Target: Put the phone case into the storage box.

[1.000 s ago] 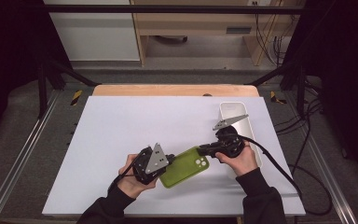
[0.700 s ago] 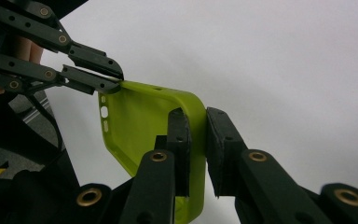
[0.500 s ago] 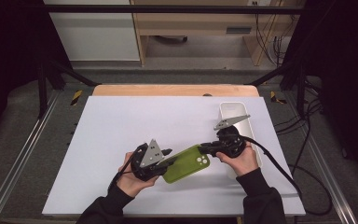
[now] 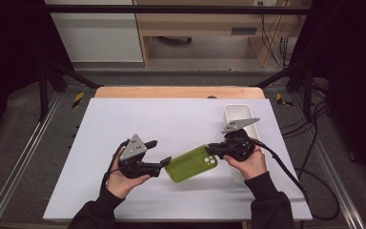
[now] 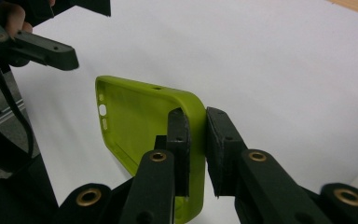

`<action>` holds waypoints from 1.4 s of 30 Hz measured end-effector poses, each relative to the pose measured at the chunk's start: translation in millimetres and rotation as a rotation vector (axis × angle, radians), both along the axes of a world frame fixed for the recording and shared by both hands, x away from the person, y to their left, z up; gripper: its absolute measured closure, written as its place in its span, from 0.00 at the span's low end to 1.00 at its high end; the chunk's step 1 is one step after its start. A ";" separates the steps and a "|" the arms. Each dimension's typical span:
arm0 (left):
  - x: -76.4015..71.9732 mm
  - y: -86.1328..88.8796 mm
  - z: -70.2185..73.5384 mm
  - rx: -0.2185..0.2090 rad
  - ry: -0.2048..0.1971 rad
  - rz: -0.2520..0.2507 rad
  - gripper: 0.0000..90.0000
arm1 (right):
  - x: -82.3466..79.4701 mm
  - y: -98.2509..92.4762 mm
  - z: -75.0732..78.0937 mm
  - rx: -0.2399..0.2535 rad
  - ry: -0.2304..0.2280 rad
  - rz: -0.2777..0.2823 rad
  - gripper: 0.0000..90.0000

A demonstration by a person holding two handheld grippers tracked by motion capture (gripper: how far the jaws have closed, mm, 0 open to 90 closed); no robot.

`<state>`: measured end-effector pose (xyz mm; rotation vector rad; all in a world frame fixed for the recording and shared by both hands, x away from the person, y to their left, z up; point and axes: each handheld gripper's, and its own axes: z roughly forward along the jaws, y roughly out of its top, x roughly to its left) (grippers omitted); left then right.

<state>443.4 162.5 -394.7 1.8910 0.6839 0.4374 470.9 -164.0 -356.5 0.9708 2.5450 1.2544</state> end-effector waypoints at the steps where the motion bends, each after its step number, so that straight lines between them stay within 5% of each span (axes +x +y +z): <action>1: 0.4 3.3 -0.7 -0.001 0.002 0.007 0.21 | -0.6 -0.7 0.8 -0.003 -0.006 -0.001 0.89; 12: 4.0 40.1 -9.2 -0.042 0.025 0.082 0.06 | -6.3 -8.6 9.8 -0.027 -0.076 -0.014 0.89; 31: 1.8 98.1 -35.6 -0.103 0.030 0.133 0.05 | -13.3 -16.4 42.9 -0.071 -0.193 -0.026 0.89; 42: 0.6 111.7 -48.5 -0.103 0.041 0.154 0.05 | -12.2 -15.8 59.6 -0.133 -0.250 -0.038 0.89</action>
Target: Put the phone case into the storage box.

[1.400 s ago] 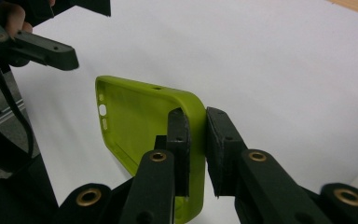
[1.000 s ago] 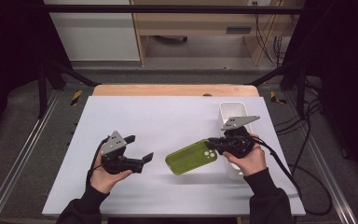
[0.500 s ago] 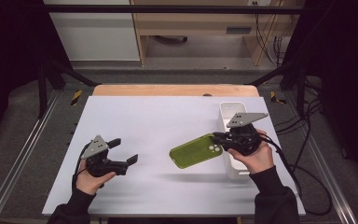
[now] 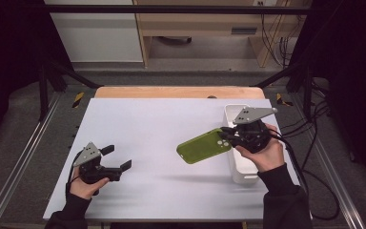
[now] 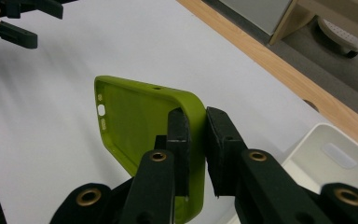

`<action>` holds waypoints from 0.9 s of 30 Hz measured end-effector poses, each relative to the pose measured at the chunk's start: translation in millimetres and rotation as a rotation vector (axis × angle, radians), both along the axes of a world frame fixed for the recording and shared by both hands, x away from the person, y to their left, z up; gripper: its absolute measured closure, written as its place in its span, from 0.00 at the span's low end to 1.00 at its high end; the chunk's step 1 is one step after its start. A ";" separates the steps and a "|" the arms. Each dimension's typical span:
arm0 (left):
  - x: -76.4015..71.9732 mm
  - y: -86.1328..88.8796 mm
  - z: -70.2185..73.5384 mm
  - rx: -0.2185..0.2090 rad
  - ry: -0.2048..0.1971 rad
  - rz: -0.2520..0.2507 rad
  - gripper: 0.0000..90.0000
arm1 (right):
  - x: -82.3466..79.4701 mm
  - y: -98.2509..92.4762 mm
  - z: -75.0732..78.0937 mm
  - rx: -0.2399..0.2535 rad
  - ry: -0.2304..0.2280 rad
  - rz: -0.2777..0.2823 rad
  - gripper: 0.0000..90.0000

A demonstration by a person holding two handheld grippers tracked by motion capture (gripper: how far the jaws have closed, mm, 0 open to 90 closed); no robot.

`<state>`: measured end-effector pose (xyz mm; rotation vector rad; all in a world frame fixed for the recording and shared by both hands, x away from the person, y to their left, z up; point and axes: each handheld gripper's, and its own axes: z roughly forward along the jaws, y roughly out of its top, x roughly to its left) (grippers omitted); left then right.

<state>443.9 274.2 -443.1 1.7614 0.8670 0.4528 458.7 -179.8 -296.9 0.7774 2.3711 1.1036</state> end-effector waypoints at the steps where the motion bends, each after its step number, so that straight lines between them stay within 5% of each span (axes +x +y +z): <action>1: 0.2 1.0 -0.5 0.000 0.001 0.001 0.05 | 0.5 -0.2 1.4 -0.007 -0.008 0.000 0.89; 27: 1.1 10.2 -7.8 0.004 0.001 0.012 0.05 | 5.0 -4.6 40.1 -0.128 -0.132 -0.050 0.89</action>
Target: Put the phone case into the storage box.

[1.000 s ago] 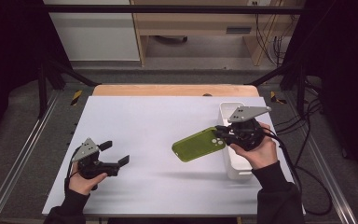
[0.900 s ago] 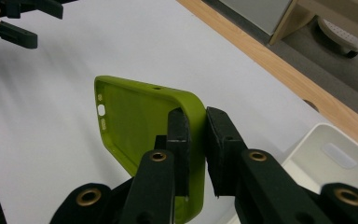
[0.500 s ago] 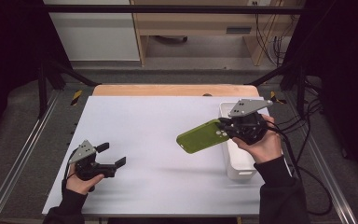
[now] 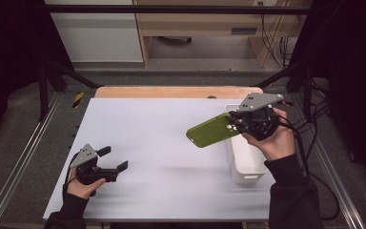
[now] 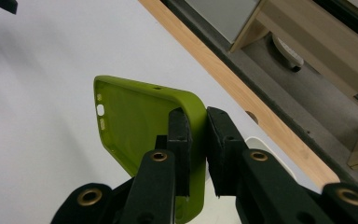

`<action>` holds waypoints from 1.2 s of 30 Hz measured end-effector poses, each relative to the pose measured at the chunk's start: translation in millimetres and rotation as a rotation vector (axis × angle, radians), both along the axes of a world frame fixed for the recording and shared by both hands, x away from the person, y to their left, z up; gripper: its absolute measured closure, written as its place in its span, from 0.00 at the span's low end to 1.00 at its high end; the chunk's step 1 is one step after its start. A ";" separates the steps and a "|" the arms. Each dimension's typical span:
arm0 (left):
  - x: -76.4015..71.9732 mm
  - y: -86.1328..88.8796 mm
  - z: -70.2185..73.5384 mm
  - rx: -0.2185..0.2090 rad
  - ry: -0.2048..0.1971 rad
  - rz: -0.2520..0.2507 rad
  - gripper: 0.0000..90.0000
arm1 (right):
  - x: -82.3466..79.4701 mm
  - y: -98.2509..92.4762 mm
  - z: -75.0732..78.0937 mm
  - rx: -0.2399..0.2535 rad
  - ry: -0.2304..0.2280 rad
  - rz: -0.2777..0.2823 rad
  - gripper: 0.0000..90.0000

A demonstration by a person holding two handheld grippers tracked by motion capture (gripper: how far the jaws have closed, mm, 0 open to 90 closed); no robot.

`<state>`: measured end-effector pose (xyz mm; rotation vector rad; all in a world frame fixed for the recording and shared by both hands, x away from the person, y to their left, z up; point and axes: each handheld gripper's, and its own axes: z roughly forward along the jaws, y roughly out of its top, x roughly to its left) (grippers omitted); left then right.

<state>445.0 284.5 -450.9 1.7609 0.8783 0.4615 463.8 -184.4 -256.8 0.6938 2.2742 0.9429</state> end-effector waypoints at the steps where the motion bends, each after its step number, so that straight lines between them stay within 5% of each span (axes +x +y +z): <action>1: 0.0 0.0 0.0 -0.002 0.000 0.001 0.05 | 0.5 -0.5 0.9 -0.005 -0.005 -0.003 0.89; 36: 0.1 -1.3 -0.4 0.005 -0.003 -0.009 0.05 | 17.9 -22.5 22.3 -0.160 -0.099 -0.107 0.89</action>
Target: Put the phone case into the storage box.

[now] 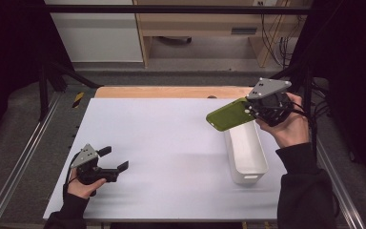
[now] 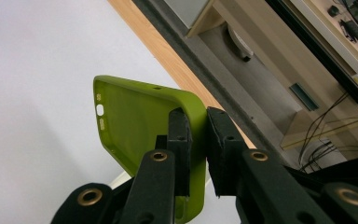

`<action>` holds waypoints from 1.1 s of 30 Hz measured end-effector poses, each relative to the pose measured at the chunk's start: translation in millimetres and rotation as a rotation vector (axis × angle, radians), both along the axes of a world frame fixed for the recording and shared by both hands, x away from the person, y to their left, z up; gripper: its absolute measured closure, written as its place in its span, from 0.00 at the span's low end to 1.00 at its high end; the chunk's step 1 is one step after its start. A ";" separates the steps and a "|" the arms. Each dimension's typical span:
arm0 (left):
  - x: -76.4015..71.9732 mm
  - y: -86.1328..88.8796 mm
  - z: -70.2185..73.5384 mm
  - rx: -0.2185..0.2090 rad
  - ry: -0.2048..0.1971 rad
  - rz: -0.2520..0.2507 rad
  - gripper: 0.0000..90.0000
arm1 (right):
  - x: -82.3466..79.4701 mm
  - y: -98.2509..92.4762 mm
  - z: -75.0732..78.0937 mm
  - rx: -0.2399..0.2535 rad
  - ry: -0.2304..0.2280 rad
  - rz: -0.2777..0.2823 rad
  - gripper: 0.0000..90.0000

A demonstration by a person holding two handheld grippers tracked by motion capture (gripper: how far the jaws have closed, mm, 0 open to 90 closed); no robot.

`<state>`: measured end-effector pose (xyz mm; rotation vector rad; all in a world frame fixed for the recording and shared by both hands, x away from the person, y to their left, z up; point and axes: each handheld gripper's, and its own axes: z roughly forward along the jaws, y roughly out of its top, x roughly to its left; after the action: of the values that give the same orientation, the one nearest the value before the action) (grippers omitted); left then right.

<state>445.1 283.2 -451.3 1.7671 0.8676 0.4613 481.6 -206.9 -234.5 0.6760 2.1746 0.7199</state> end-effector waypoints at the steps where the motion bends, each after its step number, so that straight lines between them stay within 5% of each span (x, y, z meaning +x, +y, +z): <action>1: -0.1 0.0 0.1 -0.001 -0.001 0.000 0.05 | 0.5 -1.1 0.3 -0.003 -0.002 -0.003 0.89; 33: 1.3 -1.8 -2.6 0.010 0.007 -0.011 0.05 | 27.2 -21.2 -1.7 -0.162 -0.045 -0.086 0.89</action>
<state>446.4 281.4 -453.8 1.7823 0.8609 0.4531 508.9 -228.2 -236.1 0.6579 2.1223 0.5030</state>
